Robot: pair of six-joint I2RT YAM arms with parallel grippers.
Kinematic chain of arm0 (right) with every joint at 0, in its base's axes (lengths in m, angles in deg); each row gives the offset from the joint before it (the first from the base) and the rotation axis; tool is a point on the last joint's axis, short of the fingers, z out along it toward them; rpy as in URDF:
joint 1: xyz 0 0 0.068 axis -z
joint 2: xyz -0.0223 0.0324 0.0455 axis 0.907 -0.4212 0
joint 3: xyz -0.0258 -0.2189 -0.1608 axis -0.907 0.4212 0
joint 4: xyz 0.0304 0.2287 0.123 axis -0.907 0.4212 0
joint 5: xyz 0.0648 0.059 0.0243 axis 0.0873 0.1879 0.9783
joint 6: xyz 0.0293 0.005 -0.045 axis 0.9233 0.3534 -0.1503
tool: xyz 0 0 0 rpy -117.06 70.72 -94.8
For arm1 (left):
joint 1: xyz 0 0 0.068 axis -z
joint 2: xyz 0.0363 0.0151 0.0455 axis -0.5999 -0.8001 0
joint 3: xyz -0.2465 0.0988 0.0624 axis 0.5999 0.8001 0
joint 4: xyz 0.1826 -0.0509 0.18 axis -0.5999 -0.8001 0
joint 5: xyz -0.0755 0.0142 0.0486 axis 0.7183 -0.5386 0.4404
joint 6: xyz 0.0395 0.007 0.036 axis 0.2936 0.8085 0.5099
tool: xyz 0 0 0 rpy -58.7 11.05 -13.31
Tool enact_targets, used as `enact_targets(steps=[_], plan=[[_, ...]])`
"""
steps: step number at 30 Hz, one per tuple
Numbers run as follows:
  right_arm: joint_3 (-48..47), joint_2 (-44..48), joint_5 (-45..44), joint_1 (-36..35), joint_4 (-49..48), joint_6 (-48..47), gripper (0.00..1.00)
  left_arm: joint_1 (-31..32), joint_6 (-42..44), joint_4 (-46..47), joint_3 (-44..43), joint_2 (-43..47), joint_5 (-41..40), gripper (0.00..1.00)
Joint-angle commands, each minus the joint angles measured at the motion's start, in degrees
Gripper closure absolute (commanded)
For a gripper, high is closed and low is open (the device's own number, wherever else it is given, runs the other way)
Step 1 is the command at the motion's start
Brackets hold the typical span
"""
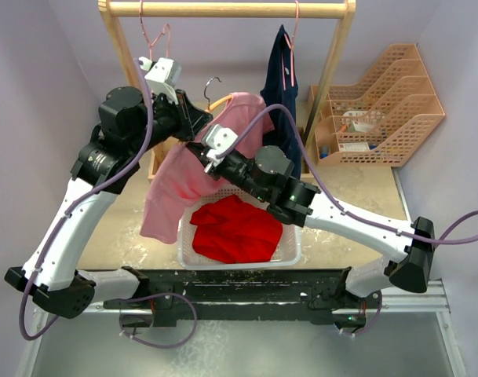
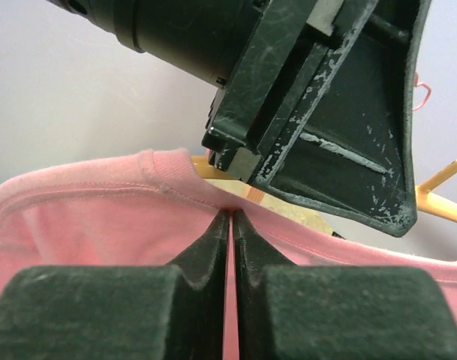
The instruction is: Remove the t-shirt from the hanger
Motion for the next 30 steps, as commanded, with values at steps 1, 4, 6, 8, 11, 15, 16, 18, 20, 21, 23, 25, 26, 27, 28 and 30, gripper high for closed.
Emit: enact_targets(steps=[1,4,6,8,11,15,16,18,20,21,23,25,26,27,28,30], plan=[[-1.66,2.52,-2.81,-0.31,-4.1,2.4,1.0,-0.12,-1.55,7.29,0.25,2.54,1.15,1.0],[-1.31,2.83,-4.49,-0.28,-4.42,2.24,1.0,-0.1,-1.72,7.4,0.44,2.73,1.65,1.0],[-0.97,3.06,-5.36,-0.15,-4.72,2.1,1.0,-0.07,-1.71,7.27,0.45,2.87,1.41,1.0],[-1.22,3.07,-7.5,0.3,-4.17,2.04,1.0,-0.06,-1.68,7.23,0.47,3.1,1.5,1.0],[-2.04,3.61,-15.11,0.89,-2.45,3.97,1.0,-0.12,-0.52,7.2,0.67,3.54,0.91,1.0],[-1.78,6.23,-27.8,0.85,-1.24,9.0,1.0,-0.12,1.19,10.09,3.37,5.01,-1.26,1.0],[-2.17,6.65,-30.22,0.87,-0.39,9.83,0.99,-0.12,1.44,10.68,3.84,5.17,-1.62,1.0],[-4.09,6.57,-35.11,0.91,3.08,12.28,0.9,-0.11,1.79,11.65,4.45,5.3,-1.89,1.0],[-6.99,5.98,-37.84,1.02,6.08,14.26,0.77,-0.09,1.79,12.7,4.82,5.28,-1.45,1.0],[-8.25,5.64,-38.5,1.15,7.47,15.2,0.7,-0.06,1.75,13.1,4.9,5.28,-1.13,1.0],[-10.34,4.95,-38.6,1.32,9.77,16.83,0.6,-0.05,1.81,13.82,5.28,5.51,-0.69,1.0],[-12.39,3.96,-38.09,1.63,12.22,18.33,0.58,-0.03,1.66,14.12,5.53,5.83,-0.7,1.0],[-13.53,3.05,-37.95,1.86,13.72,19.2,0.58,-0.03,1.68,14.12,5.67,6.09,-0.95,1.0],[-14.55,2.3,-37.87,2.14,15.19,20.47,0.6,-0.03,1.68,14.23,5.84,6.34,-1.17,1.0],[-15.53,1.61,-37.44,2.41,16.58,21.45,0.6,-0.04,1.66,14.49,6.09,6.6,-1.23,1.0],[-16.66,0.63,-36.12,3.01,18.66,23.58,0.6,-0.02,1.66,14.98,6.55,7.13,-1.23,1.0]])
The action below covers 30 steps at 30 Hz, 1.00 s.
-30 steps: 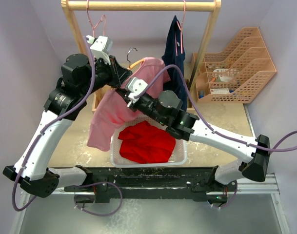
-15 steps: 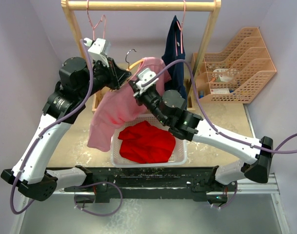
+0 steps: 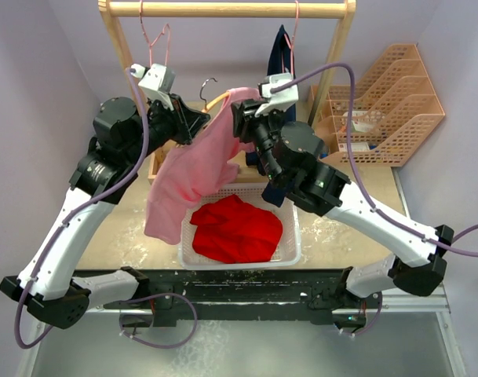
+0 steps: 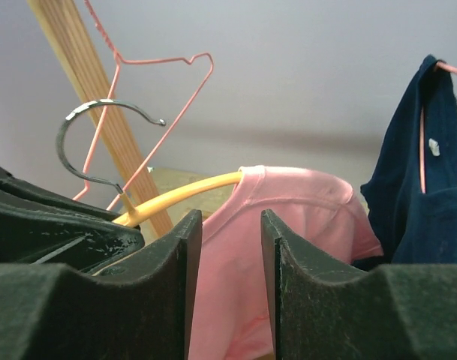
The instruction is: Remove the t-shirt from the hanger
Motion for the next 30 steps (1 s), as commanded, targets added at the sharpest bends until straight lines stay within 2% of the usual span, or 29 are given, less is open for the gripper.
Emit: enact_targets(steps=[1,7,13,21,30], plan=[[-3.75,-2.67,0.82,1.27,6.49,6.9,0.58,-0.03,1.01,8.04,0.21,3.19,-0.35,1.0],[-6.57,-4.99,5.79,3.02,11.33,12.13,0.47,-0.03,1.26,8.37,1.27,4.11,-0.62,1.0],[-6.76,-5.74,8.12,3.1,11.22,13.96,0.4,-0.03,1.75,8.19,1.75,4.23,-0.86,1.0],[-5.98,-4.17,9.18,3.09,10.29,15.92,0.4,-0.03,2.68,8.31,3.14,4.15,-2.88,1.0],[-6.9,-6.42,7.69,3.13,11.24,18.04,0.4,-0.03,2.34,10.89,5.17,5.39,-0.67,1.0]])
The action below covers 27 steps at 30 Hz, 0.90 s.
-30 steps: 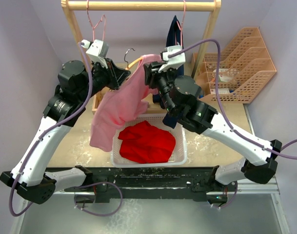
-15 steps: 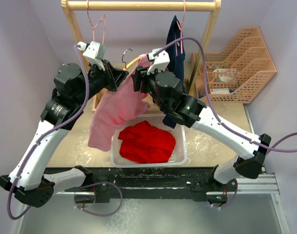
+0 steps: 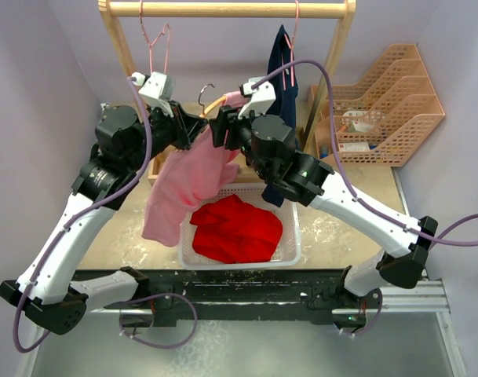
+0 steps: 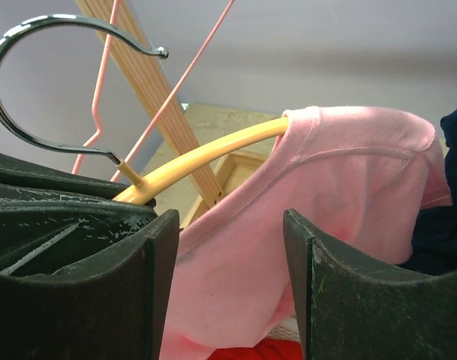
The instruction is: Remove the t-shirt from the hanger
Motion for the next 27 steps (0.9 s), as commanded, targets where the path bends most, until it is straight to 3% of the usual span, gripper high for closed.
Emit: enact_targets(steps=[1,15,16,18,20,27], plan=[[-2.97,-0.2,-1.46,0.14,-1.41,2.33,0.39,-0.03,0.66,8.03,-0.12,2.86,1.16,1.0],[-5.38,-3.82,-4.37,0.63,0.78,4.12,0.43,-0.01,-0.21,9.52,2.35,4.0,3.65,1.0],[-4.95,-3.58,-4.65,0.74,0.73,4.15,0.51,-0.03,-0.22,9.52,2.45,4.11,3.57,1.0],[-3.5,-2.63,-5.5,0.72,0.8,4.57,0.81,-0.03,0.17,9.25,2.41,4.23,2.62,1.0],[-1.77,-1.09,-6.43,0.73,0.44,4.9,1.0,-0.03,0.6,8.77,2.29,4.29,1.59,1.0],[-0.25,2.28,-11.85,1.81,0.59,0.63,1.0,-0.07,0.97,7.17,2.14,5.03,1.65,1.0]])
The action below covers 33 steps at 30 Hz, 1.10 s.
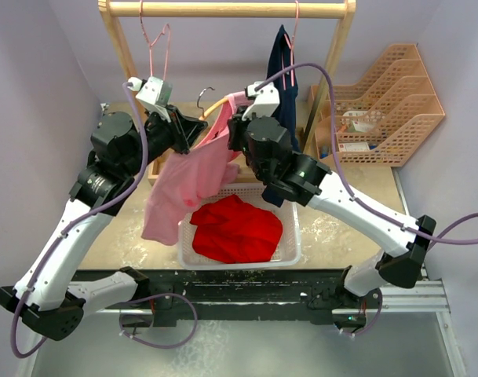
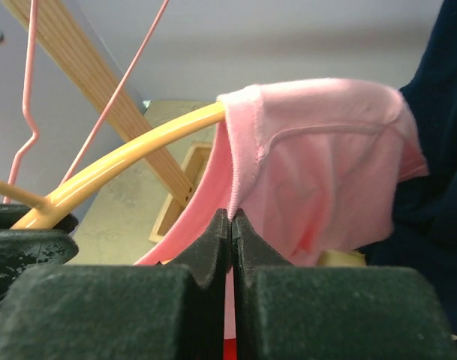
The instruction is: Remove the t-shirt from the hanger
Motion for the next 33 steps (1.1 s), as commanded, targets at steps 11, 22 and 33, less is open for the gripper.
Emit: enact_targets(steps=[11,22,33], plan=[[-16.82,0.44,-11.88,9.77,-0.04,-18.69,1.0,-0.03,3.02,-4.18,-1.16,4.83,1.91,1.0],[-17.78,-4.06,-6.7,17.32,4.39,-15.87,1.0,-0.03,2.62,-8.59,-2.28,9.33,8.1,1.0],[-6.88,-1.44,-2.66,19.32,7.96,-8.41,1.0,-0.03,2.77,-6.41,-1.16,14.8,1.31,1.0]])
